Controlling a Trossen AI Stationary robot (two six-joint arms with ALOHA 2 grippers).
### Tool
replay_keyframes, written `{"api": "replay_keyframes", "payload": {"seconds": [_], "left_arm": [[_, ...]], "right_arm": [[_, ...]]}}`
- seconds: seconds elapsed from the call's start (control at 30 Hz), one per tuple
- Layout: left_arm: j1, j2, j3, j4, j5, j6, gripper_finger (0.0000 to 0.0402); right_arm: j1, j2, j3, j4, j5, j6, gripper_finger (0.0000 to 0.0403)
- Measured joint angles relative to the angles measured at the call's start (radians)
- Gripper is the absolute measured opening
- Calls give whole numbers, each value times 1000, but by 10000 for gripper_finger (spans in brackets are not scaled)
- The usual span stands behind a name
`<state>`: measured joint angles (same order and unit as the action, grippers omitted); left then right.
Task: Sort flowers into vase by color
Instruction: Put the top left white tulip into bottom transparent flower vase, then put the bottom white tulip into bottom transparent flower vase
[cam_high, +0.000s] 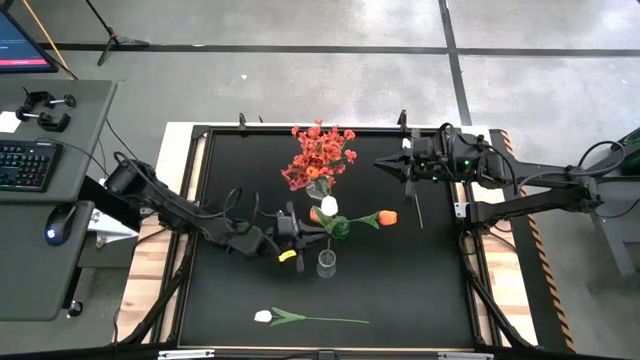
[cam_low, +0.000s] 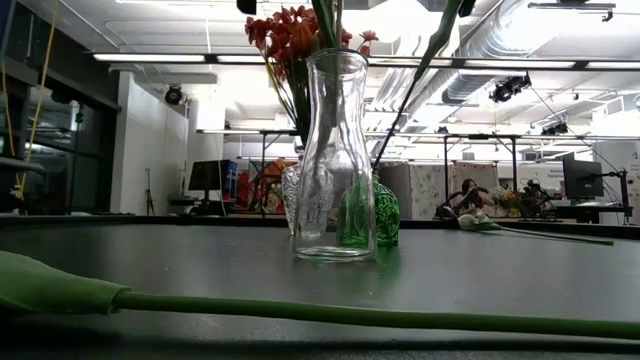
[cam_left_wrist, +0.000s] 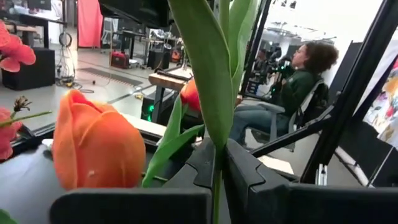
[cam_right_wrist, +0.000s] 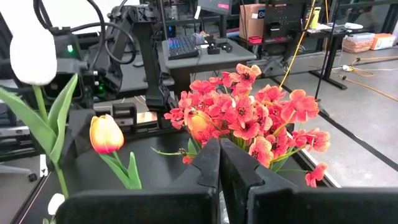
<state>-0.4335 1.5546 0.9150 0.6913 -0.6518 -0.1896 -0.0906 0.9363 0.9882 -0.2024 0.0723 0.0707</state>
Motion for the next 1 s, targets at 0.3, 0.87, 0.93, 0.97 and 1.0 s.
{"api": "replay_keyframes", "payload": {"seconds": [0.3, 0.87, 0.93, 0.97, 1.0], "left_arm": [[0, 0, 0, -29, 0, -78, 37], [-15, -346, 0, -808, 216, -320, 197], [-34, -405, 0, -934, 243, -373, 201], [-46, -431, 0, -988, 243, -405, 201], [-60, -455, 0, -1034, 233, -430, 201]], "right_arm": [[0, 0, 0, 0, 0, 0, 0], [0, -7, 0, 5, -33, 0, 0], [3, -16, 0, 28, -97, 27, 0], [9, -23, 0, 48, -139, 54, 0], [20, -26, 0, 68, -178, 81, 0]]}}
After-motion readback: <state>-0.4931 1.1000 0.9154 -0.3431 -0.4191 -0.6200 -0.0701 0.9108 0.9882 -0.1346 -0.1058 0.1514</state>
